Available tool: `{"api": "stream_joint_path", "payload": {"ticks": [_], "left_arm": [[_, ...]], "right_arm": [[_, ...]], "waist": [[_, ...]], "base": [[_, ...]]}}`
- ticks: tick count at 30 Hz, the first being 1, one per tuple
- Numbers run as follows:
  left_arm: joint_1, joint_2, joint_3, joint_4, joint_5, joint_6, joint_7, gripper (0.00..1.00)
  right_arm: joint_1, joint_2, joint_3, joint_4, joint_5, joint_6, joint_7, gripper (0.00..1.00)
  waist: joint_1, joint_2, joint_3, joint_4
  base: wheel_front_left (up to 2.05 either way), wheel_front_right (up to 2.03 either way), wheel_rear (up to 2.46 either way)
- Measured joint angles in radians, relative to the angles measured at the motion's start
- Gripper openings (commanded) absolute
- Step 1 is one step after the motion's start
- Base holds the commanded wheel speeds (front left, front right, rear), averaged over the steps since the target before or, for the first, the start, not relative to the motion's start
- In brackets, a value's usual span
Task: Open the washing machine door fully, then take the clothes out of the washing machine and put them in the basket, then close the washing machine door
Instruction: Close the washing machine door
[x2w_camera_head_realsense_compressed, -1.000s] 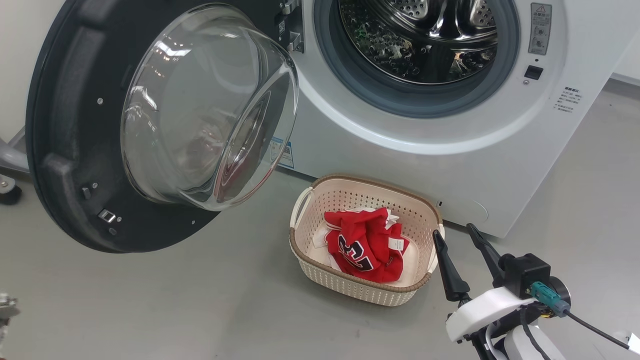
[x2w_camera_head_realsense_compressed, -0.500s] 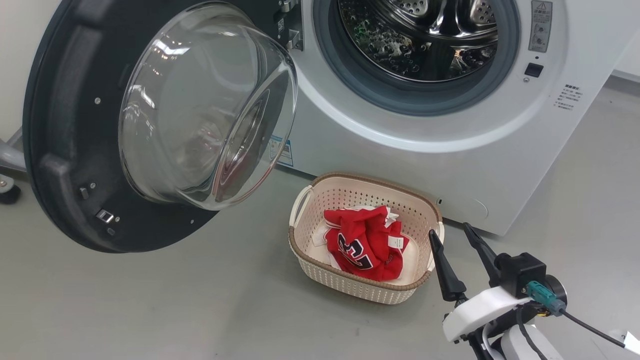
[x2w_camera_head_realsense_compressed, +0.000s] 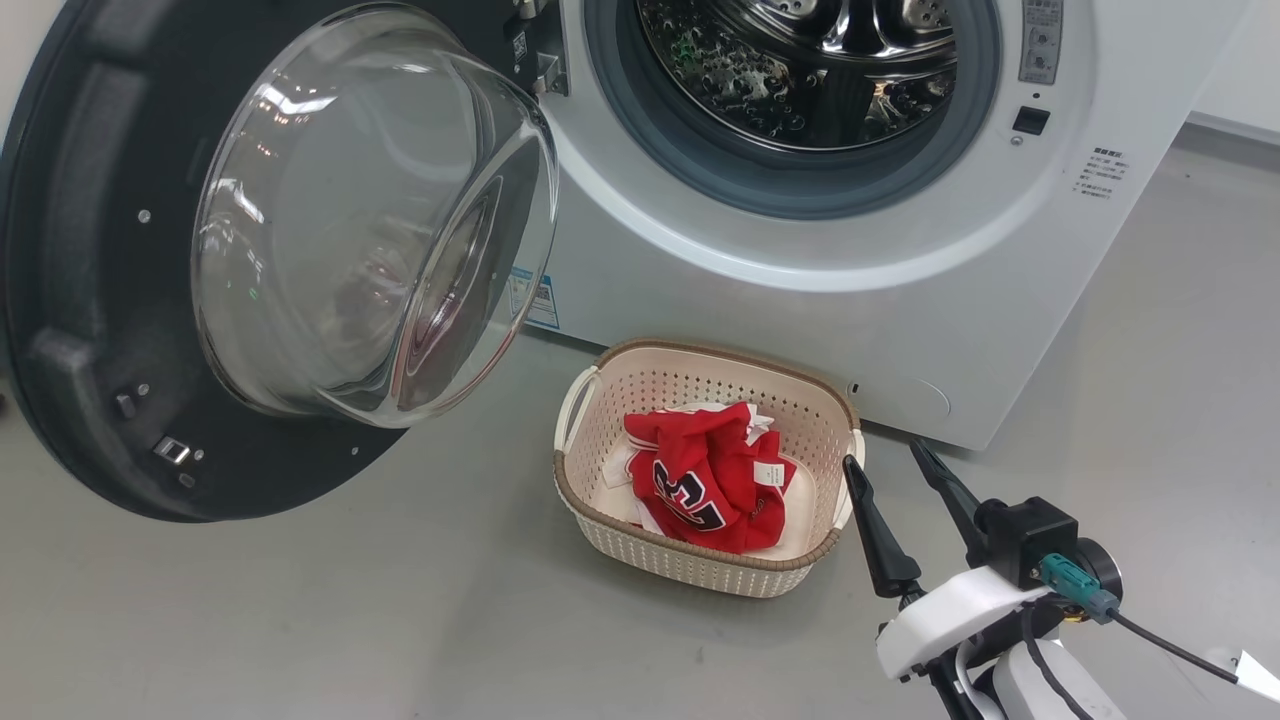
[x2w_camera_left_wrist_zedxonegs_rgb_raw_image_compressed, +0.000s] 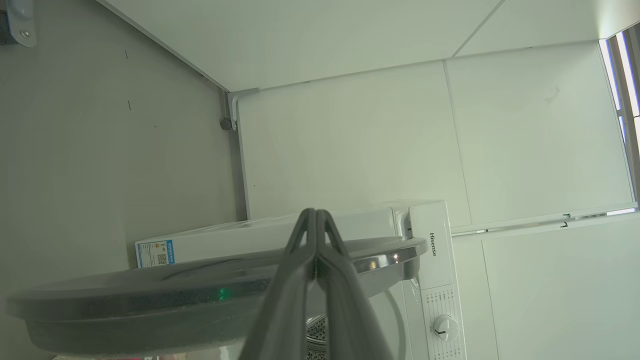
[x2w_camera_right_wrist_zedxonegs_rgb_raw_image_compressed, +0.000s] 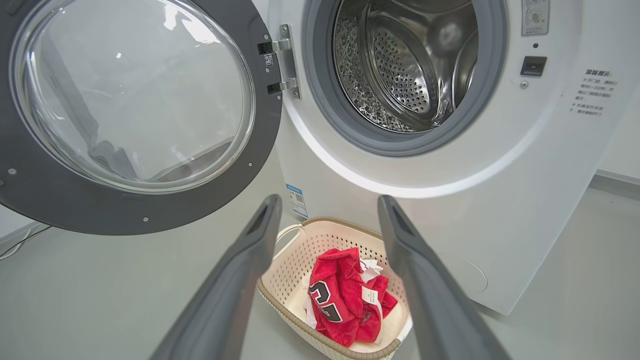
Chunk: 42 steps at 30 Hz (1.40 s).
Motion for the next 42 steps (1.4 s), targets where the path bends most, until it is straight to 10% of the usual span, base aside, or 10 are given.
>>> {"api": "stream_joint_path", "payload": {"ticks": [42], "left_arm": [[-0.044, 0.026, -0.123, 0.140, -0.028, -0.044, 0.258, 0.00]], "right_arm": [[-0.020, -0.001, -0.016, 0.006, 0.008, 0.006, 0.001, 1.00]], "waist": [[0.0000, 0.0000, 0.018, -0.061]], "base": [[0.00, 0.00, 0.00]]}}
